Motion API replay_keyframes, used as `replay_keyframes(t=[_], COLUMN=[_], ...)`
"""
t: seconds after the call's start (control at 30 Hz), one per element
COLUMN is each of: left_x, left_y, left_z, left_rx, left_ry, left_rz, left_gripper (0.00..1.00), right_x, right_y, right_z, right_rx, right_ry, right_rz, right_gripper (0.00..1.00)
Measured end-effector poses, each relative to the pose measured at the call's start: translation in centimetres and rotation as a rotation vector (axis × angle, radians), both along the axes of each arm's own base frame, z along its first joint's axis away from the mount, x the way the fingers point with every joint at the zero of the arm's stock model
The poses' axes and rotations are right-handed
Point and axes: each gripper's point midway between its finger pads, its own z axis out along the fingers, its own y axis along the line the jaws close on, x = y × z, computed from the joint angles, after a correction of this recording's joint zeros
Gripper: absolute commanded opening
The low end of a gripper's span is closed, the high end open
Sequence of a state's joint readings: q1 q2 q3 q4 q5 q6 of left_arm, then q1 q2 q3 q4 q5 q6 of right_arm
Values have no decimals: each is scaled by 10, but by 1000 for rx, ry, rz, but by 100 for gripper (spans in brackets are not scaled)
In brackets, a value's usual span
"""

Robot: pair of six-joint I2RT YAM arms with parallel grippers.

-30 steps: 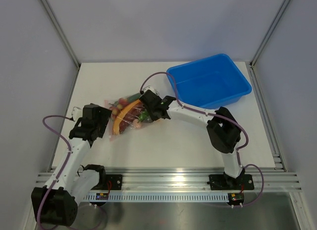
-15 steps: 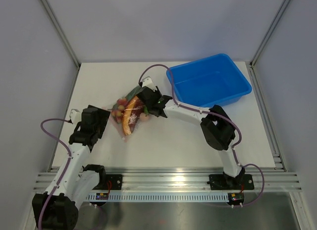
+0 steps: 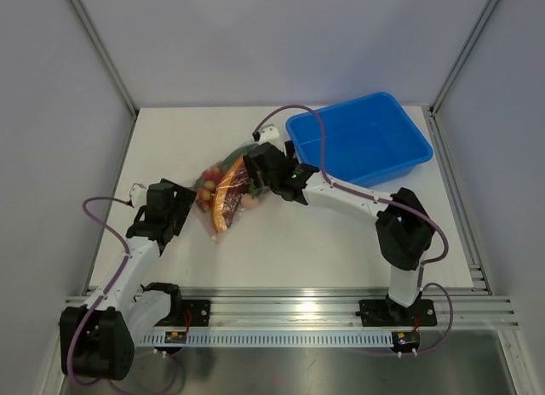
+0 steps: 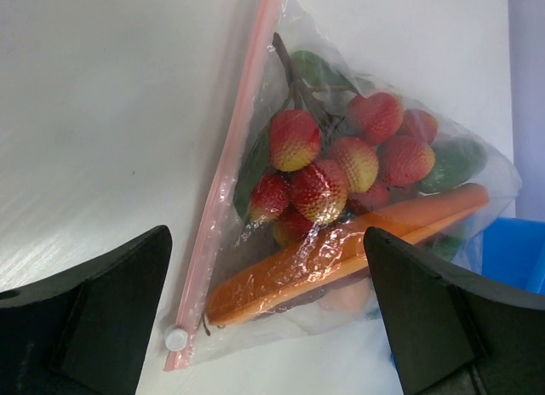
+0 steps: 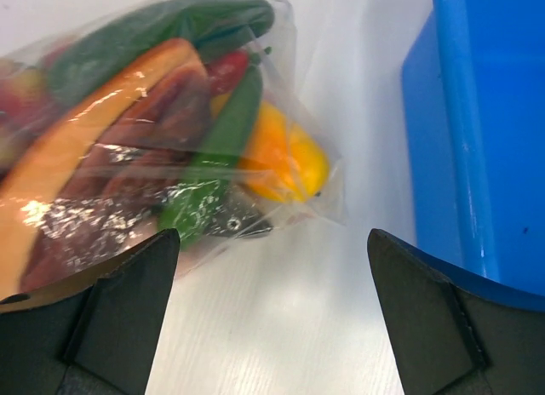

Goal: Open the zip-top bag and remove the fake food
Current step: Adjust the zipper food storage bag at the center of the board.

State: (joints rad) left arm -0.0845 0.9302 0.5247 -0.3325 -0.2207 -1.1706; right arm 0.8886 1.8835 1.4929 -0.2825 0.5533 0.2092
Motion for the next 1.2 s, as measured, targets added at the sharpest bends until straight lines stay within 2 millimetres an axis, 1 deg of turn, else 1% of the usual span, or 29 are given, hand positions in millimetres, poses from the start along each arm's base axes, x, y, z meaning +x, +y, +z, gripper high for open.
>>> replay_keyframes(t=[0.07,0.17,0.27,0.37,0.53,0.63,0.73,0.83,0.9,1.0,1.1,1.2], left_x=[2,1,2,4,10,14,14,18,20,20,17,13], left_y=[-2,-5,-9,-10,-15,-23,-27,-31,-34,-35,-35,-31], left_z=[-9,-27,-39,-45,-44,-41,-42,-36,-34,-36,-42,-49], left_rx=[-6,-18,-37,-43,-46,-78,-101,-115,-122,-128,-129,-118], left_ry=[17,60,66,36,-63,-157,-195,-227,-238,-232,-210,-165], left_rz=[-7,-20,-35,-50,-95,-144,-171,-193,-203,-211,-209,-187], left_gripper=[99,99,99,99,99,99,99,99,99,99,99,99], right_x=[-8,-18,-29,-38,-42,-43,-44,-45,-46,-46,-46,-47], right_y=[4,9,7,6,13,16,19,19,19,19,19,19], right_z=[8,13,11,6,5,5,6,5,5,5,5,5], right_rx=[50,97,127,146,175,191,203,203,205,208,208,208], right_ry=[11,29,48,72,87,93,96,100,101,102,101,101], right_rz=[18,43,65,90,117,131,141,143,146,148,149,149], right_gripper=[99,99,100,100,99,99,99,99,99,99,100,100])
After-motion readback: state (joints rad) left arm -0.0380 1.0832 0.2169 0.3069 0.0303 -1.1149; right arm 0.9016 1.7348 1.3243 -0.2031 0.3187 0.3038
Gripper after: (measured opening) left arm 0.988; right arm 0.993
